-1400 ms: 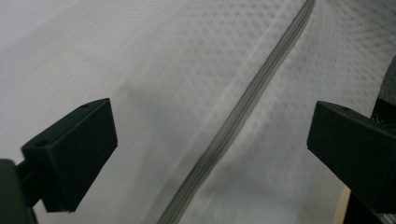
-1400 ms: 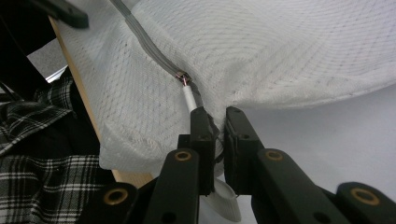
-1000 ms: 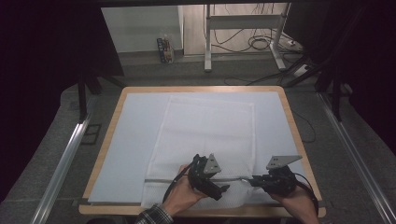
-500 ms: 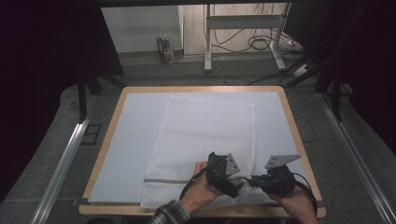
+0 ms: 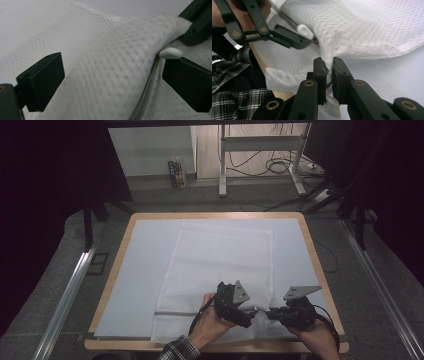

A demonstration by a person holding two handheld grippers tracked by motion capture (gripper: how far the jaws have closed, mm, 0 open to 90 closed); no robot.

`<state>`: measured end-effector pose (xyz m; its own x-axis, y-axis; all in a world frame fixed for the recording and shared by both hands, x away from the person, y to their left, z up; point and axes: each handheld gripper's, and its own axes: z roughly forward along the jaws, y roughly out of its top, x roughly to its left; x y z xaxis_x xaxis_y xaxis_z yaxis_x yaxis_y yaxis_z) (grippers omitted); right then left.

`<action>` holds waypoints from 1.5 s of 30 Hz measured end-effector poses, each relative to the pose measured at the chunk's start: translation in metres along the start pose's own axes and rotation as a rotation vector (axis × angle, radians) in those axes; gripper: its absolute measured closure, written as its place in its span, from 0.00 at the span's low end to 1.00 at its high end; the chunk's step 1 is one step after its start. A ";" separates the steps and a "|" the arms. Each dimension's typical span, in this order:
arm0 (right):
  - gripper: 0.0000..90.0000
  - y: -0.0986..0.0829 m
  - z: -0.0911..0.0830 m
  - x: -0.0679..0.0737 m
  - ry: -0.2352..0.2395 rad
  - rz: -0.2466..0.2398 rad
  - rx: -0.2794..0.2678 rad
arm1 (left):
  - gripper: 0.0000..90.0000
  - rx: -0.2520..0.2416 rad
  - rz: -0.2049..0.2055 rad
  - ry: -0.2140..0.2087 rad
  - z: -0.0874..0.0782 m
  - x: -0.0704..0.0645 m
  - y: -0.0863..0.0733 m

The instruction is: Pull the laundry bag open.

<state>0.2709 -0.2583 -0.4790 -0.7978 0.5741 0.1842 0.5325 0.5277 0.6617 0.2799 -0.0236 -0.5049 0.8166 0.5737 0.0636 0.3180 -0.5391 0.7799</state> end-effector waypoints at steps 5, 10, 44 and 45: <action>0.90 0.000 0.000 -0.001 -0.006 -0.003 -0.004 | 0.12 -0.009 -0.025 -0.040 -0.010 0.007 -0.009; 0.90 0.000 -0.001 0.000 -0.013 -0.007 -0.012 | 0.23 -0.016 -0.005 -0.094 -0.025 0.006 -0.013; 0.90 0.002 -0.003 0.002 0.006 -0.004 -0.041 | 0.70 -0.004 -0.133 -0.268 -0.002 -0.010 -0.009; 0.90 0.002 -0.003 0.002 0.013 -0.003 -0.044 | 0.71 -0.001 -0.128 -0.263 -0.001 -0.010 -0.009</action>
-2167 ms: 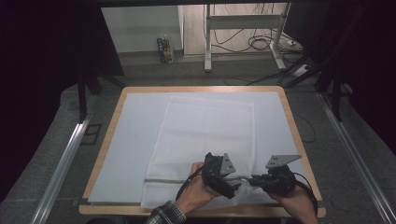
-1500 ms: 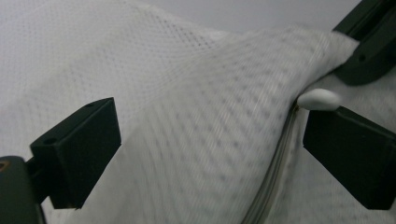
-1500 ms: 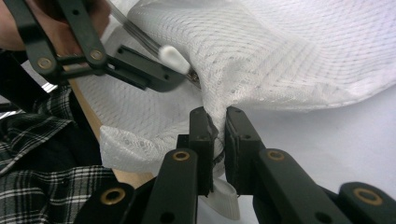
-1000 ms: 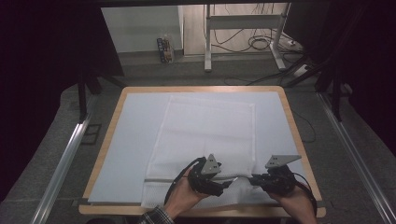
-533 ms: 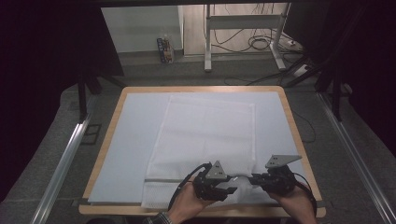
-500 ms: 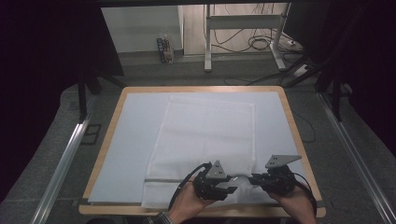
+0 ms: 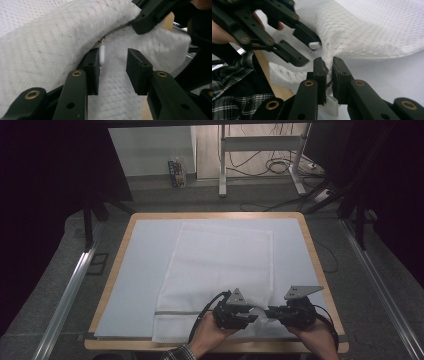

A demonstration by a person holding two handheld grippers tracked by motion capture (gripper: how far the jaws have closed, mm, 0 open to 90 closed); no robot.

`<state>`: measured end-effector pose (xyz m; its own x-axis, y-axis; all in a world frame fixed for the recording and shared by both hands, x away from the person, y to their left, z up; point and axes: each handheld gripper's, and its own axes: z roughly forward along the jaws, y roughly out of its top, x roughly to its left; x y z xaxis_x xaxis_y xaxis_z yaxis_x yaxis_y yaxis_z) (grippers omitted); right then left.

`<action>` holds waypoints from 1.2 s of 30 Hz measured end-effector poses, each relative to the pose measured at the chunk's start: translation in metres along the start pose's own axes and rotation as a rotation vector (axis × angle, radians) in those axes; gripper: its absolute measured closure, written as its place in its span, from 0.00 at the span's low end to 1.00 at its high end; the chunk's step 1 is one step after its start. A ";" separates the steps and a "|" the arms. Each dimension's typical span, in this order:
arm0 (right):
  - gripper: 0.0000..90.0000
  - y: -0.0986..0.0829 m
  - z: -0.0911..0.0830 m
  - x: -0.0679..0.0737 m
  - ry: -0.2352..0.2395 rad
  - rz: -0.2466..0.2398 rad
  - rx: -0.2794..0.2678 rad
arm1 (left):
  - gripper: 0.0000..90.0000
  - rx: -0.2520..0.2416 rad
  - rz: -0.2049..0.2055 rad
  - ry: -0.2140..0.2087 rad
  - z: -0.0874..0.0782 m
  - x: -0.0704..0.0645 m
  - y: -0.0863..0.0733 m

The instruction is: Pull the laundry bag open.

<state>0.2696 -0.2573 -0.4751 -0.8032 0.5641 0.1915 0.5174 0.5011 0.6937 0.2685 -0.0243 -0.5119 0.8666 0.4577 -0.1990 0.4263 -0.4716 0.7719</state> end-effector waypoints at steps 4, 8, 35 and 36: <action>0.90 0.000 -0.001 0.000 0.013 0.001 -0.007 | 0.76 -0.010 -0.013 0.016 0.003 0.000 0.001; 0.90 0.000 -0.001 0.000 0.014 0.001 -0.008 | 0.85 -0.019 -0.033 0.024 0.006 0.002 0.001; 0.92 0.000 0.011 0.001 -0.091 -0.040 0.048 | 0.97 0.055 -0.047 -0.131 -0.012 0.019 -0.002; 0.92 0.000 0.011 0.000 -0.098 -0.038 0.052 | 0.97 0.055 -0.052 -0.137 -0.013 0.020 -0.003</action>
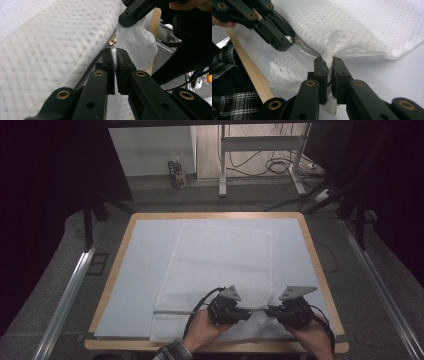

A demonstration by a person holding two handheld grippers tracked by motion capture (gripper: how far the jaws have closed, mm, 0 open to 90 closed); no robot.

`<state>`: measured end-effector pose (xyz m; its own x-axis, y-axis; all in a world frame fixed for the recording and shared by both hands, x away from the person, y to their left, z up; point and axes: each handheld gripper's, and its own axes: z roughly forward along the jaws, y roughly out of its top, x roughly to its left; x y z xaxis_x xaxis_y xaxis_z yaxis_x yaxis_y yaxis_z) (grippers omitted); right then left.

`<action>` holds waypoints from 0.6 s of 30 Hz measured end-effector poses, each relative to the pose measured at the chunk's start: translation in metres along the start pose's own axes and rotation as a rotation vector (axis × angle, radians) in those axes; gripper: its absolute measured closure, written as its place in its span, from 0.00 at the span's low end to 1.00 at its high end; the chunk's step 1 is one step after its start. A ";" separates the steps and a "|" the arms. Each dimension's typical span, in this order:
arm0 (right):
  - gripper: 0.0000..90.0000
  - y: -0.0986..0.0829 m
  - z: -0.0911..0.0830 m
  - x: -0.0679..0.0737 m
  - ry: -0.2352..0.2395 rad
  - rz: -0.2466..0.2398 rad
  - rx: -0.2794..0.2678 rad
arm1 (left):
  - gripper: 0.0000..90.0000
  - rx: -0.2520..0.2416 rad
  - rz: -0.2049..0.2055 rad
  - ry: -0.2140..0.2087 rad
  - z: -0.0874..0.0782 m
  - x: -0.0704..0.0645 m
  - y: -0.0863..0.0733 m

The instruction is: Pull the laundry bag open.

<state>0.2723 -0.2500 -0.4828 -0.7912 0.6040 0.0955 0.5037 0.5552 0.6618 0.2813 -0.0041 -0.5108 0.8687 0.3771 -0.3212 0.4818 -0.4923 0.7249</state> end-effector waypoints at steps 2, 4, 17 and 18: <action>0.92 -0.002 0.000 -0.001 0.006 0.005 0.000 | 0.97 0.002 -0.005 0.000 -0.002 0.001 -0.001; 0.92 -0.003 0.000 -0.001 0.010 0.004 -0.001 | 0.97 0.002 -0.003 0.001 -0.003 0.000 -0.001; 0.92 -0.006 -0.001 -0.005 -0.010 0.005 0.009 | 0.97 0.017 0.011 0.021 -0.007 -0.001 -0.003; 0.92 -0.006 -0.001 -0.005 -0.012 0.009 0.008 | 0.97 0.018 0.011 0.024 -0.008 -0.001 -0.004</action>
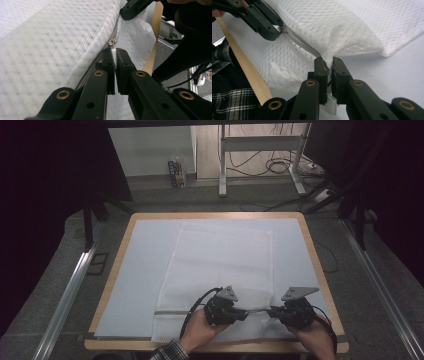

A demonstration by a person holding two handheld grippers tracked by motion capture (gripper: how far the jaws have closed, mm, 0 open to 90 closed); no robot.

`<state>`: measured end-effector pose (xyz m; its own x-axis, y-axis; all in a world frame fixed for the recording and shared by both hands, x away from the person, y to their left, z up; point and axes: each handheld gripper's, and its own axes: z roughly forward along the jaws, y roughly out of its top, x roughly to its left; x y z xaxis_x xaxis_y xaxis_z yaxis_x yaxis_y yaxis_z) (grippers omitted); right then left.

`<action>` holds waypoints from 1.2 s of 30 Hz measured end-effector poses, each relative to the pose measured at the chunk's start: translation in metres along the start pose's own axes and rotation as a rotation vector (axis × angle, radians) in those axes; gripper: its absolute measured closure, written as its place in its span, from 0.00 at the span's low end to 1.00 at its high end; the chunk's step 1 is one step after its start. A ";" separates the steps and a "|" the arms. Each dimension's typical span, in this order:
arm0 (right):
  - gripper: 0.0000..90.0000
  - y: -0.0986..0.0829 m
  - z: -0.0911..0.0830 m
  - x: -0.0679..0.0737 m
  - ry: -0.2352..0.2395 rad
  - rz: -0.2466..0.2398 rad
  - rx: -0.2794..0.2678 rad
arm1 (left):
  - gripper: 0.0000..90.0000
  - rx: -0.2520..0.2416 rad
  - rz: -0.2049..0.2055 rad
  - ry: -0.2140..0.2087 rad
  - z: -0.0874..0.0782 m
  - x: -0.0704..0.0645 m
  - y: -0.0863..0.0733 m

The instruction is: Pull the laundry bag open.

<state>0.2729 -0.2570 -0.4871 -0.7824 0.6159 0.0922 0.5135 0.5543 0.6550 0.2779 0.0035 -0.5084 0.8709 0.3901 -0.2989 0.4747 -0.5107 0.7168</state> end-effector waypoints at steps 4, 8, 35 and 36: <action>0.92 -0.001 -0.001 -0.002 -0.015 0.002 0.004 | 0.97 0.002 -0.002 0.007 -0.004 0.001 -0.001; 0.92 -0.001 -0.001 -0.001 -0.025 -0.001 0.009 | 0.97 0.002 -0.005 0.006 -0.006 0.002 -0.003; 0.92 -0.005 -0.002 -0.004 -0.048 0.005 0.011 | 0.97 -0.002 -0.029 0.031 -0.037 0.011 -0.023; 0.92 -0.005 -0.002 -0.004 -0.051 0.002 0.014 | 0.97 -0.005 -0.031 0.033 -0.038 0.012 -0.024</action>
<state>0.2728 -0.2629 -0.4892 -0.7628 0.6443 0.0550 0.5202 0.5608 0.6441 0.2717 0.0496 -0.5052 0.8510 0.4309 -0.3002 0.5008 -0.4941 0.7106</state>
